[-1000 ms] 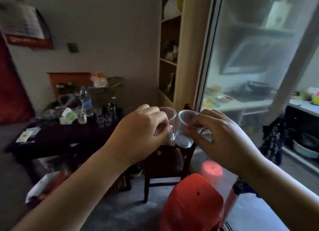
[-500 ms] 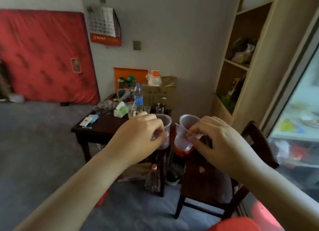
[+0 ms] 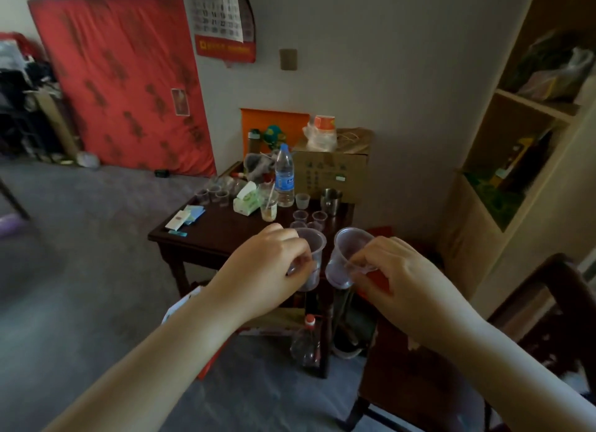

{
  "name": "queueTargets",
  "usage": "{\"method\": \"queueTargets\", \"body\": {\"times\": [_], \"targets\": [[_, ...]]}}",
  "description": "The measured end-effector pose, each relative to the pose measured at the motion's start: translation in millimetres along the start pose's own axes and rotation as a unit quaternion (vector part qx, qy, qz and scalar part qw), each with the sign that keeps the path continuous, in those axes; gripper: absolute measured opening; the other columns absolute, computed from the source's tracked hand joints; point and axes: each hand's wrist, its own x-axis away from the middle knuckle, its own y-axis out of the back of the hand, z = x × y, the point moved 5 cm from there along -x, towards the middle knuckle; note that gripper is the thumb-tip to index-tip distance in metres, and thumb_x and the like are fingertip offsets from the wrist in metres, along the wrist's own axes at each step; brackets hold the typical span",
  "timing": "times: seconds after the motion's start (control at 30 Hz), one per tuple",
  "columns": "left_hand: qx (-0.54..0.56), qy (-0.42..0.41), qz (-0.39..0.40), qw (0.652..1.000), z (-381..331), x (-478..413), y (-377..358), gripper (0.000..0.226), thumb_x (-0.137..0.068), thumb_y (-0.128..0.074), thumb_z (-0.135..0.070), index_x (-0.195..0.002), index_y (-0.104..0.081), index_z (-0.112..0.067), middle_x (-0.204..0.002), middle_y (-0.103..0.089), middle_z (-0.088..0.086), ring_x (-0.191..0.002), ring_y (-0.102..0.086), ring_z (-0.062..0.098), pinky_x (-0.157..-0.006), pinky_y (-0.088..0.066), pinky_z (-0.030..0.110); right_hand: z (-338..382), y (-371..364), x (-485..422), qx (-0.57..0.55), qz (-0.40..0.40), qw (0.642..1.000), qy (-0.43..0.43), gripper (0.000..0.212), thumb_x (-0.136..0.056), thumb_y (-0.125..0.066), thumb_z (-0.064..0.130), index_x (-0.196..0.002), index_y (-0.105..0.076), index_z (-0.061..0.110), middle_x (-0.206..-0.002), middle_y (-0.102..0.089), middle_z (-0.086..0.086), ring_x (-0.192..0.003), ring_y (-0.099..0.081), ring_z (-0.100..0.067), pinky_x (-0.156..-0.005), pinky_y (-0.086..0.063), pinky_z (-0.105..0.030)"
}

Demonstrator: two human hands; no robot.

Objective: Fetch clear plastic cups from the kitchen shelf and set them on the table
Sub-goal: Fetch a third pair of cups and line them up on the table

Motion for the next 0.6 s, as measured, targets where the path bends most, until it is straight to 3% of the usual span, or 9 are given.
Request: {"method": "queueTargets", "body": {"times": [0.13,0.33,0.47,0.6], "targets": [[0.011,0.025,0.014,1.000,45.1,-10.7,-16.6,0.016,-0.086,-0.054,-0.030,-0.075,-0.059,-0.019,-0.075,-0.054,-0.009,-0.081,-0.046,0.009,-0.065,-0.044,0.029,-18.9,-37.0,-36.8,-0.013,0.027,1.000,0.011,0.016,-0.087,-0.056,0.028,-0.102,-0.061,0.024,-0.099,-0.059,0.012,-0.092,-0.048,-0.001,-0.075,-0.046,-0.020],[0.030,0.026,0.036,0.999,128.6,-41.8,-50.3,0.009,-0.086,-0.055,-0.026,-0.078,-0.058,-0.023,-0.078,-0.052,-0.014,-0.081,-0.044,0.004,-0.066,-0.040,0.019,-52.0,-90.3,-98.8,-0.006,0.042,0.999,0.006,0.020,-0.085,-0.058,0.023,-0.105,-0.061,0.026,-0.102,-0.059,0.014,-0.094,-0.048,-0.002,-0.073,-0.040,-0.013],[0.044,0.022,0.059,0.997,191.2,-71.3,-78.2,0.011,-0.086,-0.055,-0.027,-0.076,-0.058,-0.023,-0.072,-0.055,-0.011,-0.076,-0.045,0.004,-0.061,-0.041,0.024,-77.9,-128.4,-145.5,-0.019,0.039,0.999,-0.033,0.022,-0.085,-0.057,0.024,-0.107,-0.060,0.027,-0.102,-0.058,0.015,-0.095,-0.048,-0.001,-0.074,-0.039,-0.012],[0.062,0.013,0.072,0.995,247.3,-99.8,-105.5,0.010,-0.084,-0.059,-0.023,-0.074,-0.059,-0.022,-0.070,-0.057,-0.009,-0.075,-0.046,0.006,-0.061,-0.032,0.013,-104.1,-173.9,-185.8,-0.031,0.040,0.995,-0.091,0.019,-0.087,-0.056,0.021,-0.105,-0.062,0.023,-0.103,-0.058,0.012,-0.098,-0.049,-0.004,-0.080,-0.038,-0.012]]}}
